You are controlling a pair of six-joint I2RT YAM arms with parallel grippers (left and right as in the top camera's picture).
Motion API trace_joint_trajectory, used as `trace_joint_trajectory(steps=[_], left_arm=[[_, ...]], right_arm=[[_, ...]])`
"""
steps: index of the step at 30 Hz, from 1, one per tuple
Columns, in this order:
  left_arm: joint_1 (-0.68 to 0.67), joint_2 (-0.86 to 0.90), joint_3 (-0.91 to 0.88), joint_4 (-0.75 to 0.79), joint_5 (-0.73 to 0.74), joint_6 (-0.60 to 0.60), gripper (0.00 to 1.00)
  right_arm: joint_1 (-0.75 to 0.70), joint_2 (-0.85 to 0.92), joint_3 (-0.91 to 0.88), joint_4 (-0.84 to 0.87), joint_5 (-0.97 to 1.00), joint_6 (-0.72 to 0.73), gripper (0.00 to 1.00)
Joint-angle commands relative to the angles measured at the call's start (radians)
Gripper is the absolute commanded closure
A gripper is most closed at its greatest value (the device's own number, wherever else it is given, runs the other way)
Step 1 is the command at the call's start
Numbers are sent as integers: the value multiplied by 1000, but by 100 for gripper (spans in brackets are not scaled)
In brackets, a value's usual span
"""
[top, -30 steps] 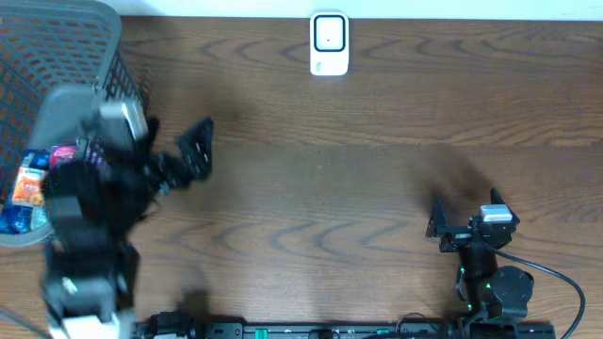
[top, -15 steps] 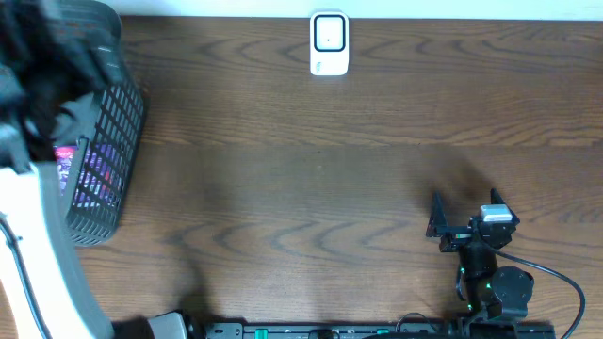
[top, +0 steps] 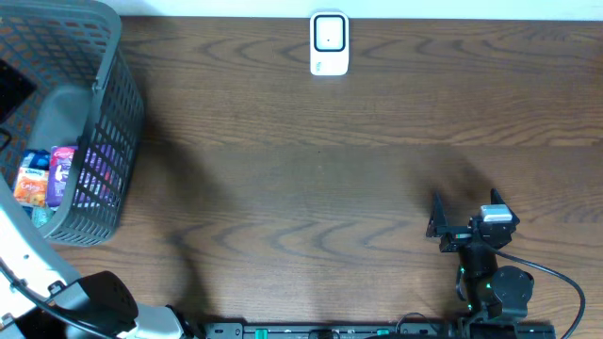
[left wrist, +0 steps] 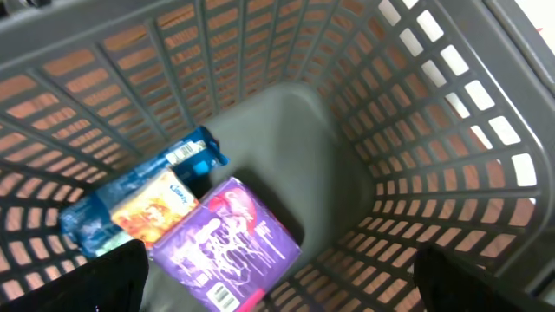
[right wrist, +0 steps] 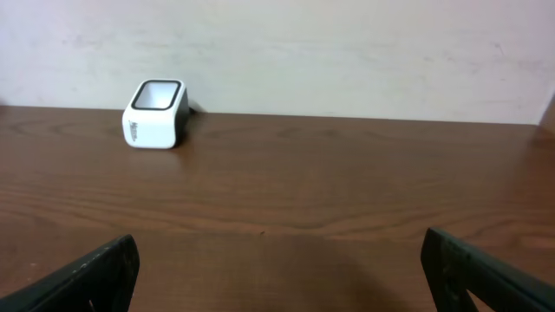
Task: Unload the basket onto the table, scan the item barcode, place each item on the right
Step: 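Reach the left gripper into the basket and grasp the purple box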
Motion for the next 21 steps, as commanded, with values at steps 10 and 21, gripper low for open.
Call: trace_joint_trajectory(steps=[10, 21], left_arm=[[-30, 129, -53, -6, -193, -219, 2], [-36, 361, -53, -99, -192, -339, 11]], right_arm=[[-5, -5, -2, -3, -6, -15, 1], [-5, -5, -2, -3, -6, -15, 1]])
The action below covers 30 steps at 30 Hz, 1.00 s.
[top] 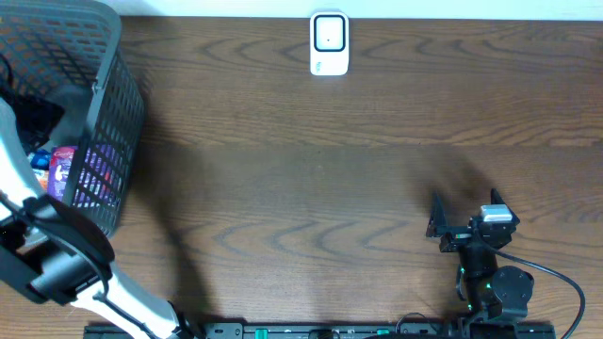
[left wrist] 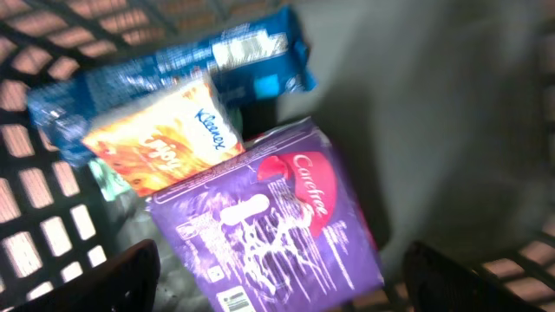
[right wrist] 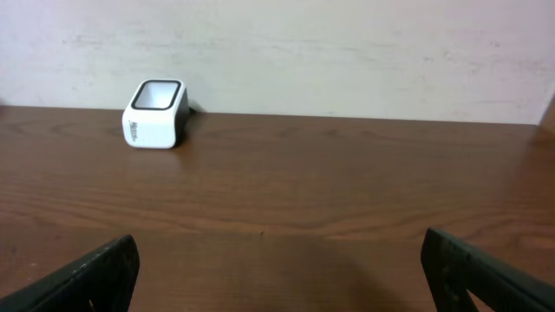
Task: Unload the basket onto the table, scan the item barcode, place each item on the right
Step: 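Reach the left gripper into the basket and grasp the purple box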
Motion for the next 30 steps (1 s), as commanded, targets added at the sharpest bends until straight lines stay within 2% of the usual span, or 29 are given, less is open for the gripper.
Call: trace_joint_trajectory(steps=[1, 5, 9, 14, 21, 27, 29, 30], left_arm=[[-21, 66, -10, -7, -23, -60, 11], [-50, 112, -10, -5, -30, -65, 12], [-77, 159, -14, -6, -62, -125, 12], [-94, 201, -16, 0, -86, -149, 21], [-97, 215, -17, -31, -86, -162, 22], [-97, 215, -17, -67, -86, -160, 44], [-97, 215, -17, -76, -85, -142, 56], [-97, 215, -17, -77, -85, -126, 58]], right_arm=[[-5, -5, -2, -3, -6, -15, 1], [-5, -5, -2, -3, -6, -15, 1], [-5, -5, -2, -3, -6, -15, 1], [-5, -5, -2, -3, -6, -15, 1], [-5, -5, -2, -3, -6, -15, 1], [-5, -5, -2, -3, -6, -15, 1], [-5, -5, -2, -3, -6, -15, 1], [-5, -5, -2, -3, -6, -15, 1]])
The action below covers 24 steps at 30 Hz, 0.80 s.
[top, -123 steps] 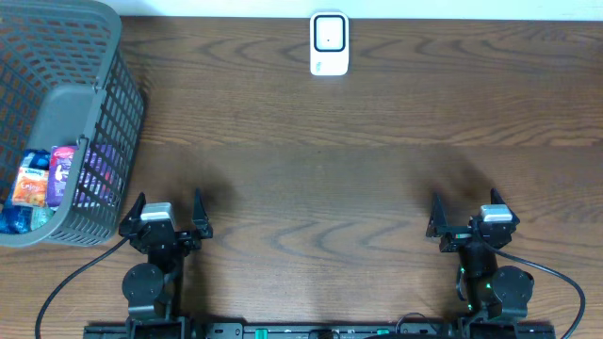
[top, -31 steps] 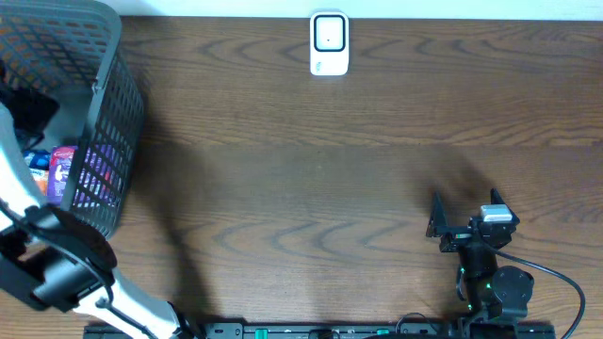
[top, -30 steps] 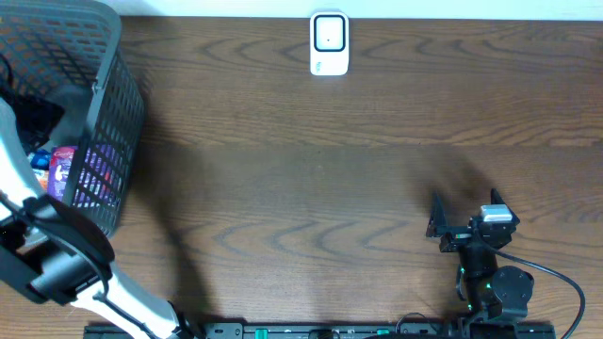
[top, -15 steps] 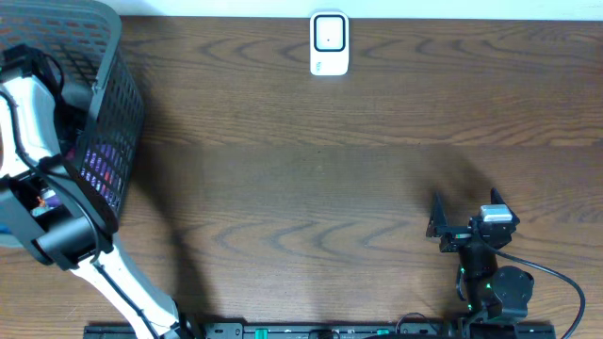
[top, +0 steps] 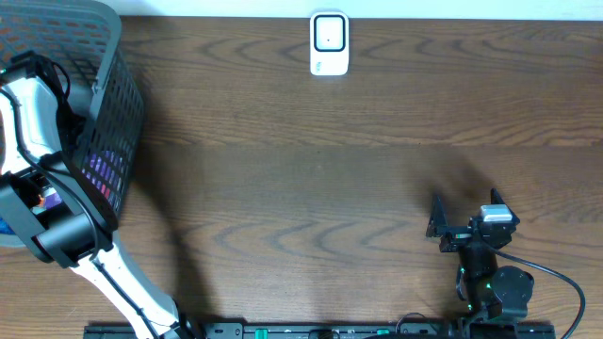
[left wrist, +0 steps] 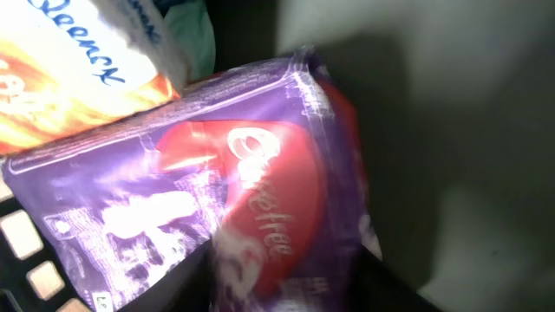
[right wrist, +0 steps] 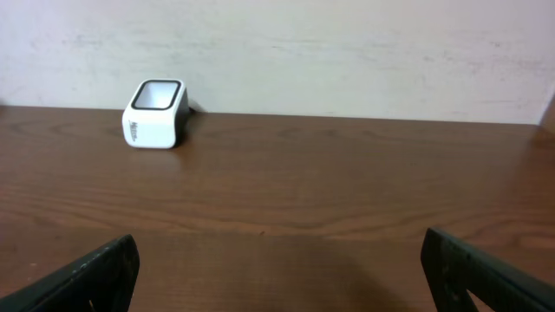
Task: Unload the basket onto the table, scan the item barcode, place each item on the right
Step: 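Reach the left gripper into the basket and grasp the purple box, then lift the purple box out and place it near the scanner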
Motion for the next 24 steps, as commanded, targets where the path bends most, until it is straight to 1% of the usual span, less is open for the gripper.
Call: trace_joint_trajectory(steps=[1, 6, 7, 8, 9, 11, 14, 15, 16, 18, 20, 21, 24], left_arm=[[0, 17, -7, -9, -16, 38, 58], [0, 18, -14, -8, -16, 67, 58], [0, 18, -21, -8, -16, 72, 56], [0, 18, -32, -5, -16, 72, 45], [0, 18, -44, 1, -16, 72, 39], [0, 18, -76, 19, -16, 72, 30], [0, 18, -111, 41, -16, 72, 30], [0, 18, -111, 41, -16, 72, 35], [0, 18, -111, 41, -16, 72, 46], [0, 17, -105, 36, -16, 72, 74], [0, 16, -89, 21, -12, 72, 90], [0, 15, -77, 11, -6, 72, 92], [0, 5, -21, -43, -3, 72, 93]], right_arm=[[-5, -5, -2, -3, -6, -15, 1], [-5, -5, -2, -3, -6, -15, 1], [-5, -5, -2, -3, -6, -15, 1], [-5, -5, -2, -3, -6, -15, 1], [-5, -5, -2, -3, -6, -15, 1], [-5, -5, -2, -3, -6, -15, 1], [-5, -5, -2, -3, -6, -15, 1], [-5, -5, -2, -3, -6, -15, 1], [-5, -5, -2, -3, -6, -15, 1], [-5, -5, -2, -3, -6, -15, 1], [-5, -5, -2, -3, -6, -15, 1], [-5, -5, -2, -3, -6, -15, 1], [-5, -5, -2, -3, -6, -15, 1]])
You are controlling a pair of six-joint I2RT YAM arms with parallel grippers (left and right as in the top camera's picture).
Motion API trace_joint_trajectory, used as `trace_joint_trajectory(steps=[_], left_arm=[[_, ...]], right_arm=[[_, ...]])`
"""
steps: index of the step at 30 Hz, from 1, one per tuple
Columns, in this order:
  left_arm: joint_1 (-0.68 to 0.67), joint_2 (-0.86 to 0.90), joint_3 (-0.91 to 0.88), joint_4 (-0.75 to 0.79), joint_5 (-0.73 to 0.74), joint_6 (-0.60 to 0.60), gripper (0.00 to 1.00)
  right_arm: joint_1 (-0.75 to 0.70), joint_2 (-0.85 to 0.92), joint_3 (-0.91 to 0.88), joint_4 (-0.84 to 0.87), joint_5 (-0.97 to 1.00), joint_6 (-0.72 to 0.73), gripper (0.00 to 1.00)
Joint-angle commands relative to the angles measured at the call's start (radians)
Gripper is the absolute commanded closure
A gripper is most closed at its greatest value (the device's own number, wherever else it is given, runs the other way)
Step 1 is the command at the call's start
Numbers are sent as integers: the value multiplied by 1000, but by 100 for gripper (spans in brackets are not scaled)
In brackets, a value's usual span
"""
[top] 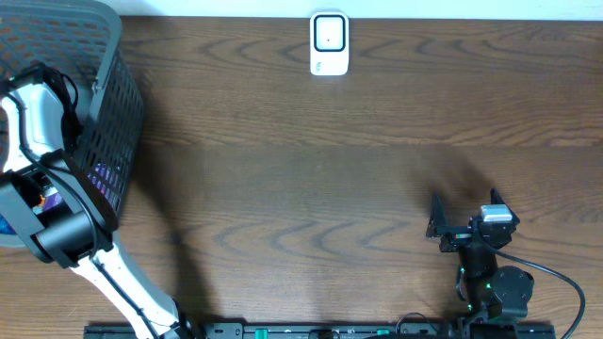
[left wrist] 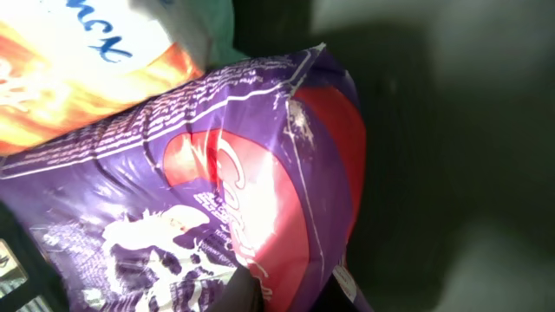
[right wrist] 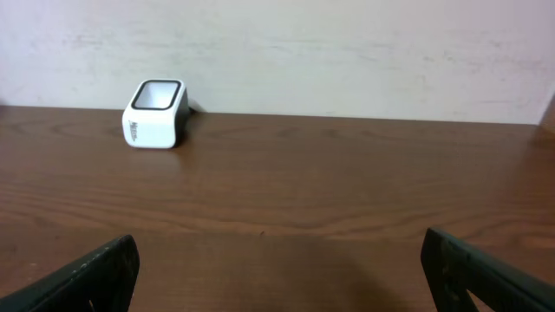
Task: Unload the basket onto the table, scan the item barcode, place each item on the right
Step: 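Lift the purple box out and place it near the scanner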
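Observation:
A purple and red packet (left wrist: 173,199) fills the left wrist view, lying on the floor of the grey basket (top: 108,66). My left gripper (left wrist: 295,293) is down inside the basket. Its dark fingers (left wrist: 244,290) are pinched on the packet's red edge. From overhead only the white left arm (top: 33,99) shows, and purple (top: 102,174) glints through the mesh. The white barcode scanner (top: 329,42) stands at the table's far edge, also in the right wrist view as scanner (right wrist: 155,114). My right gripper (right wrist: 277,277) rests open and empty near the front right.
An orange Kleenex pack (left wrist: 69,78) lies against the purple packet, with a pale green item (left wrist: 204,22) beyond it. The basket's mesh wall (top: 118,141) stands between the packet and the wooden table (top: 311,188). A pale wall (right wrist: 347,52) backs the table.
My left gripper's fingers, which stood wide apart over the purple packet, have come together on its red edge. The camera sits slightly nearer the packet. The right arm is unmoved.
First my left gripper hung open high above the basket's contents. It was then closer over the blue, orange and purple packs, then right at the purple packet, and now it is shut on that packet's edge. The right gripper stayed open at the front right throughout.

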Motion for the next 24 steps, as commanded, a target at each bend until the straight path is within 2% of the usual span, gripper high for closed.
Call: trace_joint_trajectory(steps=[1, 7, 13, 24], left_arm=[[0, 0, 66, -44, 25, 2, 93], [0, -109, 177, -82, 119, 2, 93], [0, -315, 195, -19, 226, 2, 93], [-25, -728, 195, 140, 229, 40, 93]], right_arm=[[-5, -5, -2, -3, -6, -15, 1], [-5, -5, -2, -3, -6, -15, 1], [-5, -5, -2, -3, -6, -15, 1], [-5, -5, -2, -3, -6, -15, 1]])
